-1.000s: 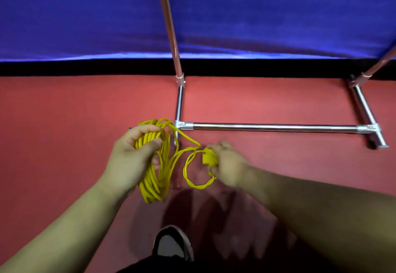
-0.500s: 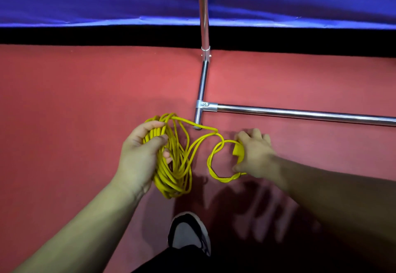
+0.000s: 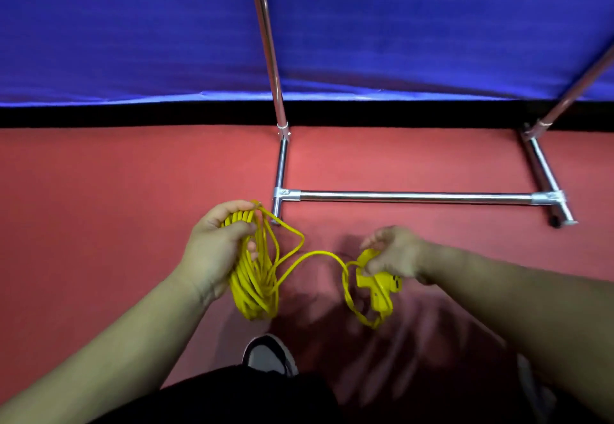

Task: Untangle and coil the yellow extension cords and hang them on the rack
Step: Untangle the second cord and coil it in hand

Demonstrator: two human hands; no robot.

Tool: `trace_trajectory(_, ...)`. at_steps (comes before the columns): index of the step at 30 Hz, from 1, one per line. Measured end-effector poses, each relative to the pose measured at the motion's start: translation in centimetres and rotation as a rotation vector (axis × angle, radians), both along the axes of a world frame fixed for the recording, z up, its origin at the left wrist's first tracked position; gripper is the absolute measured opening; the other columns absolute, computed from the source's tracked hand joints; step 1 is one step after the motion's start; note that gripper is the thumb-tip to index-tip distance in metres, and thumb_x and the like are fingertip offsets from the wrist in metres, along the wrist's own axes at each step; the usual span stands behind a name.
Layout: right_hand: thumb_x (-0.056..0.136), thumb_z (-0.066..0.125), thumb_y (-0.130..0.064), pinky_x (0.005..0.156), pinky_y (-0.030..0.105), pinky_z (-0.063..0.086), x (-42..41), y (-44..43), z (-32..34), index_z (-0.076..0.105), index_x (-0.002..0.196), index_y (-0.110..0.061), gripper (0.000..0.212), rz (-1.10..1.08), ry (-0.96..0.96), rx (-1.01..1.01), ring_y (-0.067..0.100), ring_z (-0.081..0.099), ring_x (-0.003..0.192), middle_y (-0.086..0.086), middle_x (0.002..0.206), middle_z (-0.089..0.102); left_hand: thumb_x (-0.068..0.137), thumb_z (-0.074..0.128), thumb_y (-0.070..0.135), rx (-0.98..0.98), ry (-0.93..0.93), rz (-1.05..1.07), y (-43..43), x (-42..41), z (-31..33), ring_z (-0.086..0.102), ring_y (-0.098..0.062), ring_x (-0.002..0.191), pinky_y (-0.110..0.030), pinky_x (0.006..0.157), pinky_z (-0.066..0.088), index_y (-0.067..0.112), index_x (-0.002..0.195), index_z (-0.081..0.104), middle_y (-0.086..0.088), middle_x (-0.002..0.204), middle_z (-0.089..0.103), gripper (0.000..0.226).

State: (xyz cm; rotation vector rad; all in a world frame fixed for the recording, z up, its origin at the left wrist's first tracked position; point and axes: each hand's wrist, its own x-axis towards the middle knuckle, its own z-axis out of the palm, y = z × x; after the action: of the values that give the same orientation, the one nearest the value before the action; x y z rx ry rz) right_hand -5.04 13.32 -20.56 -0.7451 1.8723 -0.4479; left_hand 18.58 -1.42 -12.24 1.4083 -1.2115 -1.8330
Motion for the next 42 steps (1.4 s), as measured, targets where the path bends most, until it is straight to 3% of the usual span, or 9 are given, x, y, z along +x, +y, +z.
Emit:
trace_trajectory(4,0.073,0.07,0.011,0.043,0.02,0.041,-1.6,1.1,11.7,0.061,0.112,-0.015,0.048,0.011,0.027,-0.276,0.013,0.05,0.049,0.007,0.078,0.061,0.09,0.055,-0.013,-0.143,0.026,-0.174,0.8,-2.5,7.6,0.048,-0.018,0.045,-0.026,0.044,0.046,0.012,0.098,0.069,-0.008,0.06,0.055,0.03)
trace_trajectory(8,0.073,0.074,0.004,0.065,0.034,0.056,-3.3,3.5,26.4,0.059,0.114,-0.024,0.052,0.057,0.123,-0.559,0.021,0.068,0.068,0.01,0.094,0.073,0.093,0.055,-0.01,-0.322,0.099,-0.365,2.8,-5.1,18.5,0.047,-0.02,0.047,-0.029,0.047,0.045,0.007,0.103,0.069,-0.005,0.056,0.054,0.024)
trace_trajectory(14,0.078,0.08,-0.005,0.07,0.026,0.058,-3.3,10.9,40.5,0.067,0.11,-0.023,0.039,-0.171,0.151,-0.99,0.011,0.07,0.082,0.003,0.107,0.072,0.093,0.062,-0.001,-0.602,0.162,-0.474,9.8,-7.5,30.8,0.043,-0.023,0.048,-0.029,0.048,0.044,0.017,0.099,0.076,-0.015,0.058,0.05,0.024)
trace_trajectory(17,0.077,0.081,-0.008,0.07,0.019,0.056,-2.9,14.4,41.1,0.068,0.111,-0.022,0.038,-0.322,0.114,-1.107,0.007,0.071,0.088,0.001,0.111,0.071,0.089,0.071,0.01,-0.623,0.238,-0.519,13.9,-8.1,32.8,0.042,-0.022,0.048,-0.027,0.045,0.04,0.017,0.099,0.078,-0.013,0.064,0.053,0.014)
trace_trajectory(20,0.072,0.083,-0.011,0.067,0.016,0.053,-2.2,16.5,39.8,0.068,0.111,-0.021,0.044,-0.427,0.006,-1.153,0.004,0.07,0.086,0.002,0.111,0.071,0.078,0.078,0.02,-0.568,0.277,-0.492,16.9,-8.3,32.0,0.043,-0.021,0.046,-0.027,0.047,0.04,0.016,0.103,0.078,-0.008,0.064,0.059,0.025)
trace_trajectory(23,0.069,0.086,-0.01,0.068,0.024,0.057,-1.2,16.6,39.3,0.068,0.111,-0.023,0.047,-0.345,0.045,-1.151,0.009,0.07,0.077,-0.002,0.107,0.072,0.071,0.08,0.022,-0.555,0.24,-0.515,18.3,-8.1,30.5,0.043,-0.02,0.045,-0.026,0.046,0.04,0.017,0.108,0.077,-0.011,0.062,0.058,0.038)
trace_trajectory(27,0.07,0.085,-0.003,0.074,0.036,0.062,-0.8,16.3,38.9,0.068,0.109,-0.019,0.046,-0.332,0.045,-1.166,0.021,0.074,0.079,0.002,0.108,0.072,0.08,0.08,0.011,-0.67,0.151,-0.527,18.0,-8.0,29.6,0.048,-0.02,0.044,-0.026,0.046,0.042,0.028,0.097,0.078,-0.009,0.059,0.06,0.024)
trace_trajectory(34,0.069,0.084,-0.013,0.082,0.044,0.061,-1.8,15.0,38.0,0.067,0.112,-0.02,0.047,-0.276,-0.058,-1.09,0.032,0.073,0.09,0.005,0.106,0.075,0.088,0.074,0.019,-0.829,0.109,-0.477,16.3,-9.4,28.9,0.053,-0.024,0.044,-0.033,0.048,0.046,0.031,0.085,0.073,-0.007,0.047,0.054,0.013)
trace_trajectory(42,0.072,0.081,0.006,0.072,0.038,0.061,-2.4,13.1,37.0,0.059,0.125,-0.024,0.065,-0.17,-0.149,-0.892,0.028,0.075,0.091,0.002,0.113,0.072,0.088,0.073,0.02,-0.738,0.166,-0.415,14.1,-9.9,28.1,0.05,-0.02,0.04,-0.028,0.046,0.045,0.019,0.093,0.074,-0.012,0.047,0.053,0.005)
